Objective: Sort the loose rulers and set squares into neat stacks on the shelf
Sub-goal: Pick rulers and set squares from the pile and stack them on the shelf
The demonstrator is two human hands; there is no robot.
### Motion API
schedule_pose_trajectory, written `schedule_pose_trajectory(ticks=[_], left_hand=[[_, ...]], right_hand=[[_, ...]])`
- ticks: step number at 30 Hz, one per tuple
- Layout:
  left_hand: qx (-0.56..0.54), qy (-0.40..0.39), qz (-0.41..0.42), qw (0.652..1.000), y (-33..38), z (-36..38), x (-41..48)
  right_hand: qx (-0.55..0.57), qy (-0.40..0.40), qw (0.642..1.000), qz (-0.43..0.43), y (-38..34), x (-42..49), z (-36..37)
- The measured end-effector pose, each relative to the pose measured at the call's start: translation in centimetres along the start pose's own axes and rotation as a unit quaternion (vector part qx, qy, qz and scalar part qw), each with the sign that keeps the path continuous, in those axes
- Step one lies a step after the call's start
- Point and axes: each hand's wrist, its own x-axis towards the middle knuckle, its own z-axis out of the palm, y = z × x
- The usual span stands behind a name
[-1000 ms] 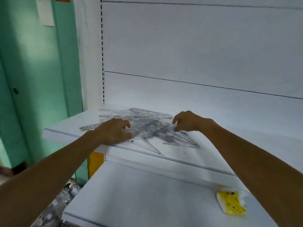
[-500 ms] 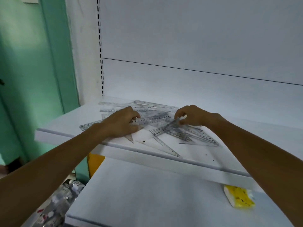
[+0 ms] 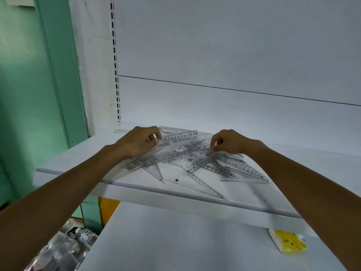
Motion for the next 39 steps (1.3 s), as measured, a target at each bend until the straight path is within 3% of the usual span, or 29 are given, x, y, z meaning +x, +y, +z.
schedule_pose_trajectory(ticks=[5,10,13,17,25,31,39], left_hand=[[0.013,0.023,-0.008,1.000,-0.3,-0.3,0.6],[0.016,0.040,0.028,0.999,0.6,-0.3,1.6],[0.029,0.033,0.058,0.997,1.4,0.3,2.5],[0.041,0.028,0.093,0.994,3.2,1.9,4.5],[0.028,-0.016,0.160,0.987,11.5,7.0,7.8],[-0.036,-0.029,0.164,0.985,20.3,12.5,8.9],[-0.058,-0.046,0.183,0.980,32.7,21.0,9.0]], right_hand=[[0.044,0.025,0.999,0.017,0.5,-0.1,-0.2],[0.241,0.053,0.968,0.054,1.0,-0.9,-0.8],[0.276,0.116,0.952,0.068,2.0,-1.9,-1.2],[0.355,0.225,0.899,0.121,4.7,-4.2,-1.4],[0.304,0.307,0.875,0.221,11.9,-12.5,-3.4],[0.194,0.296,0.894,0.275,18.2,-20.1,-5.1],[0.183,0.317,0.880,0.301,27.8,-30.9,-9.4]])
